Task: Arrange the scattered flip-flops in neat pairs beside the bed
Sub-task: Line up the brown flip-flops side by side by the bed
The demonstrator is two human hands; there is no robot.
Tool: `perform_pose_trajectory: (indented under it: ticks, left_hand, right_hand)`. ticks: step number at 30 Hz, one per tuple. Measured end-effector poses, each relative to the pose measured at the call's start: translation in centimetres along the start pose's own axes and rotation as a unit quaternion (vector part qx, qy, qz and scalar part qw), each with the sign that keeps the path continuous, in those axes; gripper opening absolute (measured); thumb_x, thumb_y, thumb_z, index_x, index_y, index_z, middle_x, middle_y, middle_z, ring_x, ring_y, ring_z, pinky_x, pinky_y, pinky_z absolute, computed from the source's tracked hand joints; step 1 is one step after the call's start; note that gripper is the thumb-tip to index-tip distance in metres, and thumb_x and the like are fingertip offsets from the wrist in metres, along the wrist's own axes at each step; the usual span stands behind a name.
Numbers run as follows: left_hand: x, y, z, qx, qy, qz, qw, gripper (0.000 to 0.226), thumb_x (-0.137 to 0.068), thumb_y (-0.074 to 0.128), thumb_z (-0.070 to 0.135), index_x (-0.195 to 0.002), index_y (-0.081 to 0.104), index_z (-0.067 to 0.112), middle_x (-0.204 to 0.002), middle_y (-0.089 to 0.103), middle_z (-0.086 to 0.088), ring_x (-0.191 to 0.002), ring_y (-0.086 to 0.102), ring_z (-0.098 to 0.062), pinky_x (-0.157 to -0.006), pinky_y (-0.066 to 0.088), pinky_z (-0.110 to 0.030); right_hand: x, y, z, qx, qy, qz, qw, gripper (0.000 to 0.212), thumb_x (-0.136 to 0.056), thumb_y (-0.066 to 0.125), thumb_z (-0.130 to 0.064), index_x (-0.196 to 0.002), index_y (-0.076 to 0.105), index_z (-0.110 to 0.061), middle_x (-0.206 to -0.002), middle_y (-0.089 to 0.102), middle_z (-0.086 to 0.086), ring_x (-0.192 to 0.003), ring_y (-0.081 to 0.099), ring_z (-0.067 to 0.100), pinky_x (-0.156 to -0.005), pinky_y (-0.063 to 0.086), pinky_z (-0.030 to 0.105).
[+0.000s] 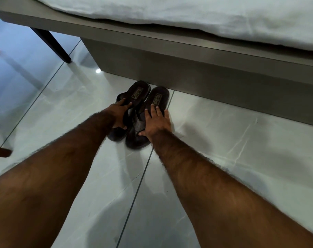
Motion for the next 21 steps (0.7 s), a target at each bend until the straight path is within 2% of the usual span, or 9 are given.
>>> perform_pose_trajectory:
  ticks: [5, 9, 21]
  left_hand:
    - [2.3, 1.5, -1.0, -0.011, 0.02, -0.003, 1.0, 0.119, -0.069, 0.087, 0.034, -0.158, 0.008, 0.024, -0.167, -0.006, -0.009, -0.142, 0.038, -0.039, -0.115, 0.037, -0.041]
    - [5.2, 4.0, -2.4, -0.023, 0.028, -0.002, 0.999, 0.118, -0.07, 0.085, 0.041, -0.158, 0.007, 0.027, -0.167, -0.006, -0.009, -0.141, 0.038, -0.039, -0.114, 0.038, -0.043]
    - [7.0, 5.0, -4.2, 0.034, 0.012, 0.013, 0.999, 0.118, -0.068, 0.088, 0.038, -0.158, 0.012, 0.03, -0.167, -0.003, -0.004, -0.143, 0.035, -0.037, -0.115, 0.037, -0.042]
  right_hand:
    - [2.0, 1.3, -1.4, 0.013, -0.018, -0.01, 1.0, 0.108, -0.087, 0.056, -0.071, -0.164, 0.001, -0.02, -0.172, -0.008, 0.008, -0.159, -0.002, 0.026, -0.126, -0.002, 0.053]
    - [4.6, 2.7, -3.2, 0.018, -0.036, -0.021, 0.999, 0.109, -0.087, 0.055, -0.071, -0.164, 0.0, -0.019, -0.172, -0.01, 0.009, -0.159, -0.003, 0.027, -0.126, -0.002, 0.055]
    - [5.6, 3.1, -5.3, 0.008, -0.037, -0.012, 0.999, 0.107, -0.087, 0.058, -0.069, -0.164, 0.002, -0.019, -0.172, -0.007, 0.008, -0.159, -0.002, 0.026, -0.126, -0.001, 0.053]
Point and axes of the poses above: each hand's wrist, its own x-axis away from the middle knuckle, its own y-axis out of the palm, z = x × y, the point moved 7 cm from there along -x, towards the middle knuckle
